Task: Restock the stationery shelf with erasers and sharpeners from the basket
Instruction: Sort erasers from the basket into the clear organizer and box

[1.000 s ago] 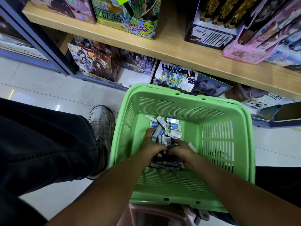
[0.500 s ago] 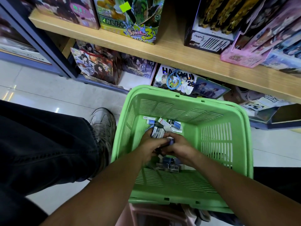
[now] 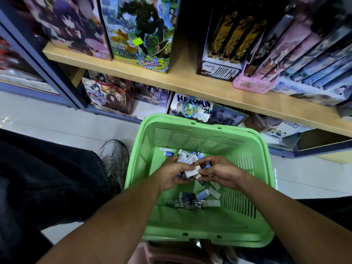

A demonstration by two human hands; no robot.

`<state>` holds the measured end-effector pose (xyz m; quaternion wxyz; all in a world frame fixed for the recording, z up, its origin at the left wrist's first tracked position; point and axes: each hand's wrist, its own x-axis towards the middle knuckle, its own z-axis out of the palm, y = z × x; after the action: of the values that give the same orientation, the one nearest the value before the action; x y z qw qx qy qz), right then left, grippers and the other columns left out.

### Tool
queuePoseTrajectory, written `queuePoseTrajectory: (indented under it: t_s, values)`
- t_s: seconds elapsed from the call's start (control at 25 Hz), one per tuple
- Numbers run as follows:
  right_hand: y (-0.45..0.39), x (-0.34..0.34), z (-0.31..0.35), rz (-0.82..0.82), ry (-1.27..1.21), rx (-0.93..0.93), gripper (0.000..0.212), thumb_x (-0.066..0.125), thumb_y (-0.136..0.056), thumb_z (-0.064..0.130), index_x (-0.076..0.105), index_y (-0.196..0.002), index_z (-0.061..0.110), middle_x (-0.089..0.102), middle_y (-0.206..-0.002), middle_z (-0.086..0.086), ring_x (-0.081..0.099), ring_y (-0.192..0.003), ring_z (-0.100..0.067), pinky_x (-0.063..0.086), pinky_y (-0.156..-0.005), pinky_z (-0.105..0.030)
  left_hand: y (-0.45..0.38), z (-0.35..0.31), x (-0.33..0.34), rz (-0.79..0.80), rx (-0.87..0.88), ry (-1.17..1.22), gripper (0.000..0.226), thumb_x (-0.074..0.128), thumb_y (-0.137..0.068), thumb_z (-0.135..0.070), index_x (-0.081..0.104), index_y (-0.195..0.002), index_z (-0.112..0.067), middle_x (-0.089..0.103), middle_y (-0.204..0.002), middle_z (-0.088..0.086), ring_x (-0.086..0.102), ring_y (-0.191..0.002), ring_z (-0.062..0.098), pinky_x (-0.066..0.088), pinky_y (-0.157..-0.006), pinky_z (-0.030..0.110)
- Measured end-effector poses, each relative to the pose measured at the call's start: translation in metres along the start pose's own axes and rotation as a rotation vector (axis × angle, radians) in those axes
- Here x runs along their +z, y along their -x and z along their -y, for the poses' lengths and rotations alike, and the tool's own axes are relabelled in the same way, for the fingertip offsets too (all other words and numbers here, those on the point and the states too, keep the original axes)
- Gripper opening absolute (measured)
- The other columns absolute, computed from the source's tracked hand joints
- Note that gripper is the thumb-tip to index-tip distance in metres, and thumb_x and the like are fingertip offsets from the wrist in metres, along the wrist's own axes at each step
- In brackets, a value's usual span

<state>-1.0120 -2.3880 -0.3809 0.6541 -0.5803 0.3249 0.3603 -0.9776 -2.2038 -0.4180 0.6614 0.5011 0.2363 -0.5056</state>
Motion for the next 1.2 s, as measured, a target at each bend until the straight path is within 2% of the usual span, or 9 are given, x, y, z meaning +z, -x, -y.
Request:
queuePoseTrajectory:
  t_s: [0.2, 0.4, 0.56, 0.64, 0.72, 0.88, 1.0, 1.12, 1.2]
  values:
    - [0.021, 0.000, 0.021, -0.059, 0.311, -0.112, 0.027, 0.075, -0.078, -0.009, 0.074, -0.099, 0.008, 0.064, -0.098, -0.008, 0.068, -0.072, -0.016, 0.058, -0.069, -0.030, 0.021, -0.023, 0.009, 0.032, 0.038, -0.036, 0.049, 0.076, -0.077, 0.009, 0.059, -0.121, -0.001, 0.074, -0.103, 0.015, 0.073, -0.082, 0.029, 0.059, -0.061, 0.036]
    - [0.061, 0.000, 0.064, -0.040, 0.306, -0.220, 0.024, 0.067, -0.083, -0.015, 0.063, -0.105, -0.006, 0.061, -0.103, -0.022, 0.073, -0.076, -0.027, 0.061, -0.065, -0.026, 0.061, -0.062, 0.022, 0.013, 0.118, -0.105, 0.042, 0.075, -0.078, 0.009, 0.056, -0.112, -0.007, 0.073, -0.096, 0.011, 0.070, -0.077, 0.026, 0.058, -0.057, 0.035]
    - [0.098, 0.008, 0.089, -0.062, 0.175, -0.418, 0.024, 0.072, -0.078, -0.015, 0.066, -0.098, -0.002, 0.063, -0.099, -0.022, 0.072, -0.084, -0.036, 0.063, -0.074, -0.035, 0.110, -0.108, 0.036, 0.029, 0.209, -0.133, 0.042, 0.073, -0.078, 0.012, 0.051, -0.103, -0.012, 0.070, -0.101, 0.015, 0.067, -0.091, 0.031, 0.059, -0.081, 0.047]
    - [0.120, 0.017, 0.103, -0.124, 0.174, -0.537, 0.025, 0.077, -0.075, -0.012, 0.068, -0.092, 0.003, 0.068, -0.092, -0.018, 0.070, -0.081, -0.030, 0.060, -0.073, -0.030, 0.134, -0.131, 0.042, 0.023, 0.241, -0.158, 0.050, 0.078, -0.076, 0.008, 0.051, -0.114, -0.009, 0.072, -0.101, 0.017, 0.070, -0.086, 0.031, 0.061, -0.067, 0.041]
    - [0.143, 0.029, 0.116, -0.133, 0.181, -0.640, 0.021, 0.080, -0.075, -0.005, 0.068, -0.089, 0.004, 0.070, -0.087, -0.013, 0.070, -0.081, -0.029, 0.058, -0.077, -0.031, 0.160, -0.151, 0.046, 0.044, 0.248, -0.260, 0.043, 0.078, -0.077, 0.003, 0.059, -0.116, -0.003, 0.074, -0.091, 0.017, 0.069, -0.073, 0.027, 0.056, -0.054, 0.031]
    - [0.177, 0.052, 0.137, -0.212, 0.245, -0.837, 0.016, 0.081, -0.075, -0.001, 0.068, -0.080, 0.006, 0.073, -0.083, -0.007, 0.069, -0.079, -0.019, 0.054, -0.085, -0.043, 0.208, -0.178, 0.050, 0.127, 0.296, -0.346, 0.024, 0.073, -0.081, 0.004, 0.064, -0.101, -0.003, 0.072, -0.089, 0.017, 0.070, -0.073, 0.026, 0.052, -0.052, 0.024]
    - [0.198, 0.073, 0.155, -0.316, 0.351, -0.997, 0.023, 0.083, -0.073, 0.000, 0.067, -0.072, 0.017, 0.074, -0.089, -0.003, 0.065, -0.083, -0.010, 0.052, -0.087, -0.040, 0.249, -0.197, 0.053, 0.134, 0.430, -0.350, 0.025, 0.067, -0.082, 0.014, 0.064, -0.095, -0.008, 0.072, -0.088, 0.016, 0.069, -0.072, 0.028, 0.055, -0.053, 0.027]
    - [0.213, 0.094, 0.171, -0.370, 0.471, -1.126, 0.028, 0.084, -0.073, 0.005, 0.063, -0.076, 0.023, 0.071, -0.088, 0.003, 0.064, -0.083, -0.009, 0.052, -0.083, -0.036, 0.289, -0.210, 0.053, 0.121, 0.602, -0.345, 0.032, 0.064, -0.078, 0.020, 0.062, -0.093, -0.009, 0.067, -0.078, 0.013, 0.064, -0.062, 0.025, 0.051, -0.052, 0.027]
    - [0.225, 0.109, 0.181, -0.391, 0.547, -1.124, 0.028, 0.084, -0.075, 0.014, 0.062, -0.085, 0.028, 0.068, -0.090, 0.007, 0.067, -0.077, -0.012, 0.058, -0.075, -0.041, 0.311, -0.218, 0.051, 0.118, 0.698, -0.368, 0.032, 0.063, -0.077, 0.022, 0.059, -0.093, -0.006, 0.063, -0.075, 0.015, 0.062, -0.058, 0.025, 0.048, -0.045, 0.025]
